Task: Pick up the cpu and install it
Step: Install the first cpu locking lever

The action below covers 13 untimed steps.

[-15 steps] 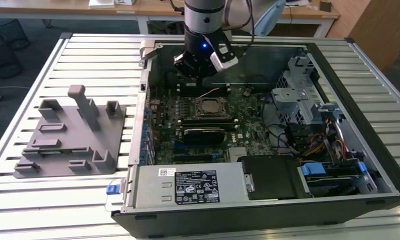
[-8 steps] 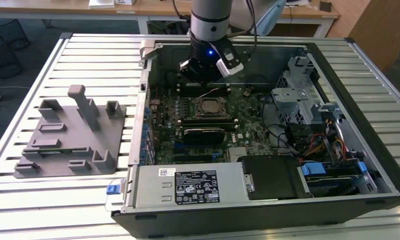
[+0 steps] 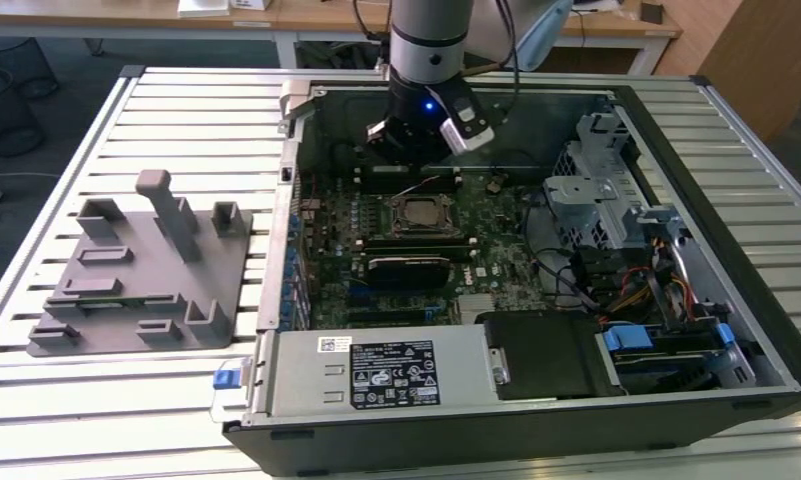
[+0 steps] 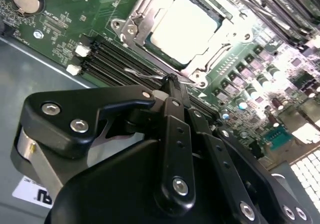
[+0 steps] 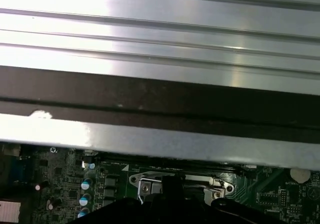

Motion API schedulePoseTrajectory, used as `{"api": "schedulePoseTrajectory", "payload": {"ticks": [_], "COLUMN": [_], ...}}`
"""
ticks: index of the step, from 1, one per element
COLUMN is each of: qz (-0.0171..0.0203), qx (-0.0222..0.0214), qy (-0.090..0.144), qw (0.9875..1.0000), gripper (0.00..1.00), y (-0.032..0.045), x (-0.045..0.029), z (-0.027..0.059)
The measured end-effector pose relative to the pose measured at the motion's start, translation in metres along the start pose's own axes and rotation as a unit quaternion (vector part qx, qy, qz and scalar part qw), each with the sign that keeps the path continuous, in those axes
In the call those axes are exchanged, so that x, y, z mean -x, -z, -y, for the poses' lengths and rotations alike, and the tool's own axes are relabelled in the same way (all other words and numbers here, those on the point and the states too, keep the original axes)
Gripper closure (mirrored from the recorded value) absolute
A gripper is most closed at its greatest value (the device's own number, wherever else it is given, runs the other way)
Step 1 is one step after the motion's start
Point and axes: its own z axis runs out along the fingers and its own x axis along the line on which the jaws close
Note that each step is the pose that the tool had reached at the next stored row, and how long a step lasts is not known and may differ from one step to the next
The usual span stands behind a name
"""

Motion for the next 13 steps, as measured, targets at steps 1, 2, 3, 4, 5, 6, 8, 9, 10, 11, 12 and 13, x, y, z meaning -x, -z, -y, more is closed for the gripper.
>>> {"api": "schedulePoseTrajectory", "payload": {"ticks": [1, 2, 3, 4, 5, 6, 8, 9, 10, 11, 12, 13], "qz": [0.0, 0.0, 0.0, 0.0, 0.0001, 0.0, 0.0, 0.0, 0.0, 0.0, 0.0, 0.0], "qx": [0.0, 0.0, 0.0, 0.0001, 0.0001, 0.0, -0.0001, -0.0001, -0.0001, -0.0001, -0.0001, 0.0], "qy": [0.0, 0.0, 0.0, 0.0, 0.0, 0.0, 0.0, 0.0, 0.0, 0.0, 0.0, 0.0], "qw": [1.0, 1.0, 1.0, 1.0, 1.0, 1.0, 1.0, 1.0, 1.0, 1.0, 1.0, 1.0], "gripper": [0.89, 0.89, 0.89, 0.89, 0.89, 0.89, 0.89, 0.89, 0.89, 0.89, 0.89, 0.89], "y": [-0.0004, -0.0009, -0.0015, -0.0022, -0.0029, -0.0035, -0.0046, -0.0051, -0.0055, -0.0059, -0.0062, -0.0067], "x": [0.0012, 0.0023, 0.0031, 0.0038, 0.0044, 0.005, 0.0066, 0.0074, 0.0081, 0.0089, 0.0097, 0.0105], "z": [-0.0004, -0.0008, -0.0012, -0.0016, -0.0019, -0.0022, -0.0027, -0.0029, -0.0029, -0.003, -0.003, -0.0029]}}
